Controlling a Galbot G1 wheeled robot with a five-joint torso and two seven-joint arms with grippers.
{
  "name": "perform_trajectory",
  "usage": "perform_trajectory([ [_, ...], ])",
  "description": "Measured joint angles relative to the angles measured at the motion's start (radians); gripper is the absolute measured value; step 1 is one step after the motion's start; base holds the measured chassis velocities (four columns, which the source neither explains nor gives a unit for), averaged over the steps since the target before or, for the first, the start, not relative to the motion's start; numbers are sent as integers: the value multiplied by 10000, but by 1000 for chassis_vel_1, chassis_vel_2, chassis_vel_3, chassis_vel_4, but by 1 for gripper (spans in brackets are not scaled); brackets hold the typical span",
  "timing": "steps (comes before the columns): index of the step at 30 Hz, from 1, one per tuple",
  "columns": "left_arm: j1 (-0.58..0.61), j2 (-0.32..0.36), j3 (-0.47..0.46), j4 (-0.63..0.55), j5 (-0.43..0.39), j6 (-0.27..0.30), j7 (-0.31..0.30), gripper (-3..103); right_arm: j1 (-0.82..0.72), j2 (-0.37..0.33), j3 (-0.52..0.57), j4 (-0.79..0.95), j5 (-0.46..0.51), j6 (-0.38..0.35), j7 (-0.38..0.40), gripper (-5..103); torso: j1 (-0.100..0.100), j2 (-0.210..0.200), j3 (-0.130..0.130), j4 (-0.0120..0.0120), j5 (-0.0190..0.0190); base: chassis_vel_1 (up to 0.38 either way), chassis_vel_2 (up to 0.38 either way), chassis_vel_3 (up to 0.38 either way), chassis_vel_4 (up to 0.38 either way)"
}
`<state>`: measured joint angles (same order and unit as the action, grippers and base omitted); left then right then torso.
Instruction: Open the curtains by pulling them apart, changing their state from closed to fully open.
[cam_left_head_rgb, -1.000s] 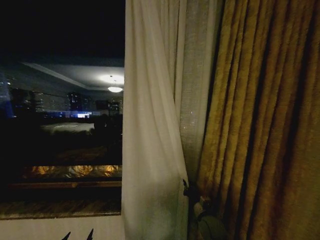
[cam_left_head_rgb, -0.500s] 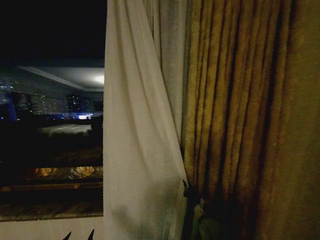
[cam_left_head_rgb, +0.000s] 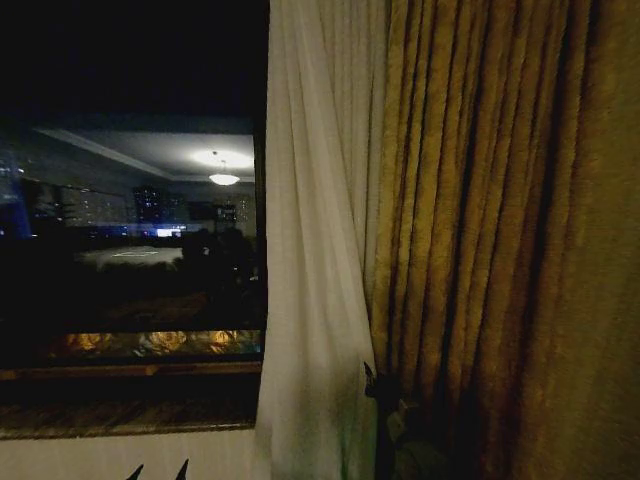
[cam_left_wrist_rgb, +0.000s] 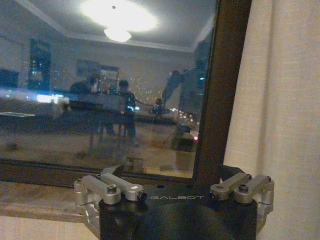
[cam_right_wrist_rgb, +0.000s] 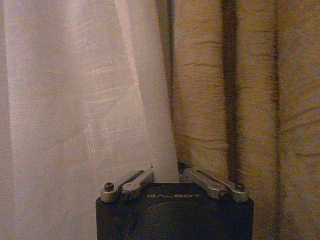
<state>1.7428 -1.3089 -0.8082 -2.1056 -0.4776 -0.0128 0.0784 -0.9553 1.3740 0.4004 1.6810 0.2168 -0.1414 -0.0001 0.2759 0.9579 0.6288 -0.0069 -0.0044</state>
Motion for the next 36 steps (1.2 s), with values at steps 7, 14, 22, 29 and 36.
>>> perform_trajectory([
  [7,-12,-30,3,-23,26,13,0,100,-176,0,-26,159,-29,156,-4,35,0,0,0,-1,3,0,0,0,0],
  [14,-37,-114,-5,-49,41,39,-5,100,-646,0,-11,580,-41,163,134,57,0,0,-1,-1,0,0,0,0,0],
  [22,-67,-248,61,-108,210,46,-5,100,-1510,0,21,1325,-545,6,109,89,0,0,0,-1,2,0,0,0,0],
  [29,-99,-312,65,-115,209,48,-3,100,-2572,0,91,2209,-674,-17,178,100,-1,0,-1,-1,1,0,0,0,0],
  [36,-148,-334,50,-62,118,41,-1,100,-3358,0,334,2997,-715,-18,560,100,0,0,-1,0,1,0,0,0,0],
])
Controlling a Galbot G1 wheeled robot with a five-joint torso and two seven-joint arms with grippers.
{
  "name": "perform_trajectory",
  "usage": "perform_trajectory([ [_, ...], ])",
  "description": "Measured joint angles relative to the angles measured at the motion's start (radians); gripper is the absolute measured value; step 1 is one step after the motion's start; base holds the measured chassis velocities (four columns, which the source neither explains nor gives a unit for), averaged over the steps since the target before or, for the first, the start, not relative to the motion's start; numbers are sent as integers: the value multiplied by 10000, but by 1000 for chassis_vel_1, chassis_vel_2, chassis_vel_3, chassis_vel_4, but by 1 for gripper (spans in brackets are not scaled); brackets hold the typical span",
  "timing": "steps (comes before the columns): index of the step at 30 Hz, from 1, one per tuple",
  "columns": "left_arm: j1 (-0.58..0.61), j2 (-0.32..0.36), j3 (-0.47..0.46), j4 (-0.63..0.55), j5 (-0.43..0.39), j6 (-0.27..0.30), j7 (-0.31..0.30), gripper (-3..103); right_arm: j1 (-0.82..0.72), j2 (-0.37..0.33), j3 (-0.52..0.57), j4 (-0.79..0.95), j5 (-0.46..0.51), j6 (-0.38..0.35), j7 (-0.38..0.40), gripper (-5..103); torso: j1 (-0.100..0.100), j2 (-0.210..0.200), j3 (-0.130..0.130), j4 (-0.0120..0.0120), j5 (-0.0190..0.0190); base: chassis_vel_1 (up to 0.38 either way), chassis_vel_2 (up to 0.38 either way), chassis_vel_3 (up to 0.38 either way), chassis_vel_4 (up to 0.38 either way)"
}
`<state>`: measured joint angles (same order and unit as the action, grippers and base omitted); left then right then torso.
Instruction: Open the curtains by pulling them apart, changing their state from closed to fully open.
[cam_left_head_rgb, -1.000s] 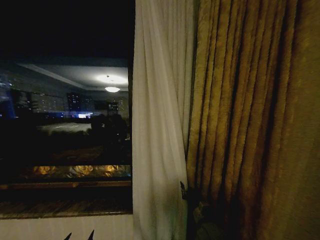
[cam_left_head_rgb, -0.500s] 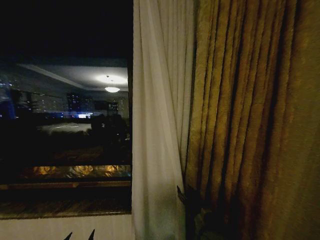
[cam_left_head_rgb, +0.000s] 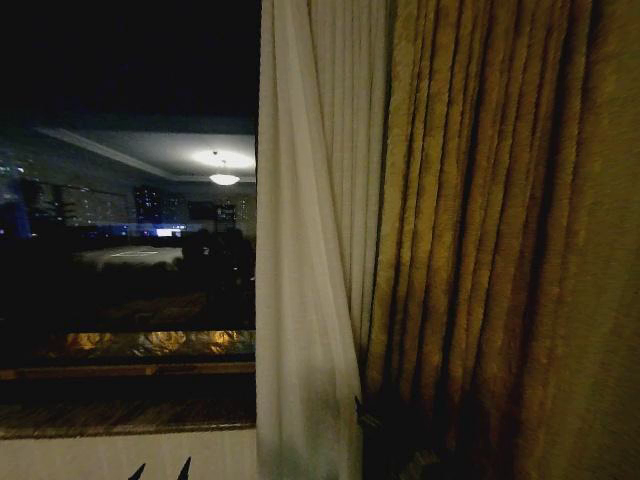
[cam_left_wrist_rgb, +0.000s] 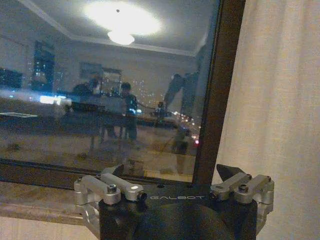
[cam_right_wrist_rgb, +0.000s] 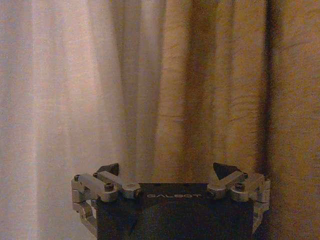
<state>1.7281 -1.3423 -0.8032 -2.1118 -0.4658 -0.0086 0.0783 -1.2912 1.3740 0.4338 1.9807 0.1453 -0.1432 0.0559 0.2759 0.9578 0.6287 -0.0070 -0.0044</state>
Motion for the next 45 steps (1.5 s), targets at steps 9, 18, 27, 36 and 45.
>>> perform_trajectory([
  [9,-107,125,6,172,-154,-32,20,100,-683,0,80,434,-522,97,49,100,0,0,0,-1,0,0,0,0,0],
  [18,-203,181,54,262,-162,-32,33,100,-839,-1,-103,530,-864,199,44,100,0,0,0,0,1,9,6,-7,-4],
  [27,-183,99,23,233,-149,-25,38,100,-757,0,-238,393,-915,278,22,100,0,0,0,-1,0,140,134,-144,-149],
  [36,-145,-59,15,218,-70,-44,43,100,-671,3,-168,254,-985,523,-251,100,1,1,1,1,-4,220,207,-219,-217],
  [45,-99,-194,11,112,71,-86,53,100,-569,-2,-192,104,-975,664,-340,100,0,-1,1,-2,7,170,169,-166,-167],
])
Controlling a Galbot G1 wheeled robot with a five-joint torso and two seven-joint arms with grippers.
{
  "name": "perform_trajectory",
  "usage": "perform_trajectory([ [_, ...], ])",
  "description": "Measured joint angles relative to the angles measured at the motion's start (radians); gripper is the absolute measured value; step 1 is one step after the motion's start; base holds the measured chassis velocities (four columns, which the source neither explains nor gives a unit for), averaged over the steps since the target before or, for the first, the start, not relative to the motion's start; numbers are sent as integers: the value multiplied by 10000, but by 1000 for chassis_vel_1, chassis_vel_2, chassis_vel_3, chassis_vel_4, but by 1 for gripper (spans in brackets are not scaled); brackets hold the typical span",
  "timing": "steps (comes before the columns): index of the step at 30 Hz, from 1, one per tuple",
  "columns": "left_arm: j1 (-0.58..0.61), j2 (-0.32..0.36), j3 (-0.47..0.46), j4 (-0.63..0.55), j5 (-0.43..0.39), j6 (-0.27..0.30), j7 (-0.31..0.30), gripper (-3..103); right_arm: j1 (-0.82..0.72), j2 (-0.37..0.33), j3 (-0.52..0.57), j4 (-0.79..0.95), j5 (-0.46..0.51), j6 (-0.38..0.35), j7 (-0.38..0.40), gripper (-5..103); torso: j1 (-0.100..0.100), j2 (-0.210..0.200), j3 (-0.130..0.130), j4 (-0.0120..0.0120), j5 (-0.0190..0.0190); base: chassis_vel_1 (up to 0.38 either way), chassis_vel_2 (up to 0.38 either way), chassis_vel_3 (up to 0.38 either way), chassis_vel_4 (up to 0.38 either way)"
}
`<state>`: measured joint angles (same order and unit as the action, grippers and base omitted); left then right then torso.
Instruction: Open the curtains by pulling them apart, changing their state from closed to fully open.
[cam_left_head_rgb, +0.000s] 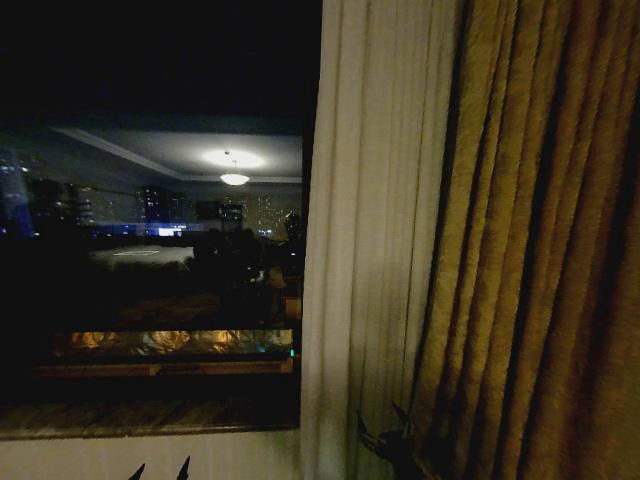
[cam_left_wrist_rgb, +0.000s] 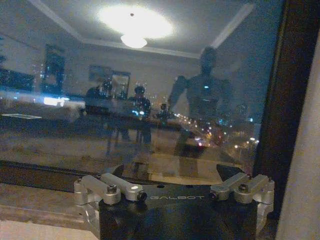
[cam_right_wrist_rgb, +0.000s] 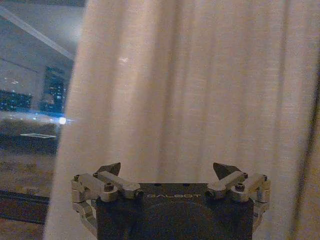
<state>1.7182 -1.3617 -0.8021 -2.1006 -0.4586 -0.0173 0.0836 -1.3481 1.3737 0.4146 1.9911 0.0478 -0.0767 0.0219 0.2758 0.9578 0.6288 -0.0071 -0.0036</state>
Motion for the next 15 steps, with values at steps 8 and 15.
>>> perform_trajectory([
  [8,116,-115,-43,-77,56,-80,-1,100,87,5,45,-131,-43,249,-160,100,1,0,0,4,-8,182,183,-182,-174],
  [15,138,-117,-54,-104,61,-114,0,100,93,3,52,-165,-42,245,-134,100,2,0,0,1,-8,75,96,-84,-95],
])
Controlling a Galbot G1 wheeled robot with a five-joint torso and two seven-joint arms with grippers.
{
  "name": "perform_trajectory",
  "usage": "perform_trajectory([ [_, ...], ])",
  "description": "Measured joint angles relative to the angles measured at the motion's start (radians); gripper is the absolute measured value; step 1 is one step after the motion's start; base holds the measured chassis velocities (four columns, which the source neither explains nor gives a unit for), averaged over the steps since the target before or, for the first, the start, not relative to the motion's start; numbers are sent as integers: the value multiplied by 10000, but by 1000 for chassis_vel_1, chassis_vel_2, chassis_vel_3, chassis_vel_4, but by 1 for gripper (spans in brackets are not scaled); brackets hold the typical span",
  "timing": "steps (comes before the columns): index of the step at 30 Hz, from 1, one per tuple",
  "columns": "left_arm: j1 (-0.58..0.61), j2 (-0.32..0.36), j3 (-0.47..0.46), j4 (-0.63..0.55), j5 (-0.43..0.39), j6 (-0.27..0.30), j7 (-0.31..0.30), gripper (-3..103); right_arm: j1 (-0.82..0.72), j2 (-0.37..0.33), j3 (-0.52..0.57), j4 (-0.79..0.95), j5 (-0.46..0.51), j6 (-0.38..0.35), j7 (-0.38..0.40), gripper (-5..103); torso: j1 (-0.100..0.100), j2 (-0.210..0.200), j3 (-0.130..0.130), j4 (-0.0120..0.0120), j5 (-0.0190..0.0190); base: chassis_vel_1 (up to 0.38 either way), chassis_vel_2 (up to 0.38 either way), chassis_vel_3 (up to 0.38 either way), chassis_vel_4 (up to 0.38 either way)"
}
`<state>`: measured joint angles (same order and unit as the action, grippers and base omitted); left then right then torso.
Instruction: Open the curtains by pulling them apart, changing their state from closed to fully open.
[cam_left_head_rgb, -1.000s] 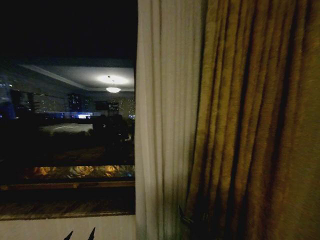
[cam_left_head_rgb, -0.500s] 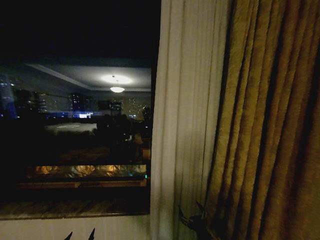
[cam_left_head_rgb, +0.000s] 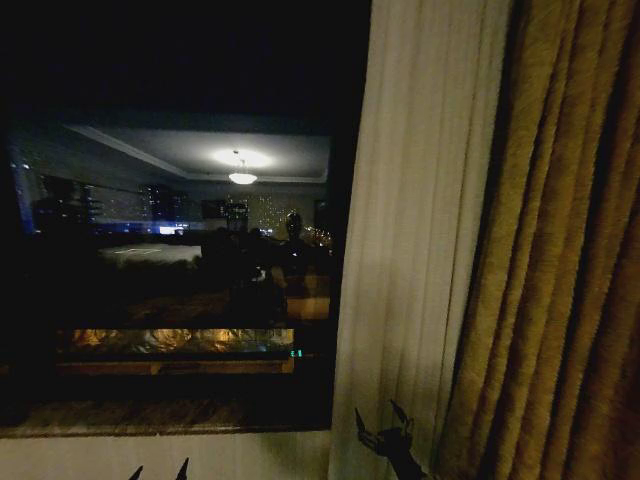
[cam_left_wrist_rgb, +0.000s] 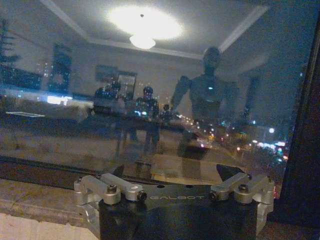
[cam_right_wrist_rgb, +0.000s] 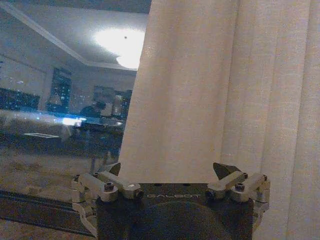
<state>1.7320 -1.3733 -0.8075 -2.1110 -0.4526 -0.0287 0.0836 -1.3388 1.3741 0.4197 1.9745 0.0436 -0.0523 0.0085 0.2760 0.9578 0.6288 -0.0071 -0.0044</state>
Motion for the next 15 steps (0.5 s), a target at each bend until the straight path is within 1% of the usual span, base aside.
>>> perform_trajectory([
  [3,0,27,-10,20,-4,-12,0,100,3,-2,-36,-3,-3,-42,32,100,-1,0,0,0,2,0,0,0,0],
  [5,-3,58,-6,102,-12,-35,9,100,-39,-3,-200,167,-6,-646,138,100,-2,0,0,-1,5,0,0,0,0],
  [6,-3,58,-6,102,-12,-35,9,100,-39,-3,-200,167,-6,-646,138,100,-2,0,0,-1,5,0,0,0,0],
  [9,-23,80,52,199,-14,-43,46,100,173,-2,-476,243,139,-1275,294,100,-2,1,0,-1,2,0,0,0,0],
  [10,-23,80,52,199,-14,-43,46,100,173,-2,-476,243,139,-1275,294,100,-2,1,0,-1,2,0,0,0,0],
  [12,-70,81,63,260,-14,-44,144,100,658,0,-717,-19,456,-1573,514,100,-1,2,0,3,-2,0,0,0,0],
  [15,-89,67,56,295,-14,-38,167,100,1108,0,-797,-384,585,-1616,593,100,-1,2,0,2,0,0,0,0,0],
])
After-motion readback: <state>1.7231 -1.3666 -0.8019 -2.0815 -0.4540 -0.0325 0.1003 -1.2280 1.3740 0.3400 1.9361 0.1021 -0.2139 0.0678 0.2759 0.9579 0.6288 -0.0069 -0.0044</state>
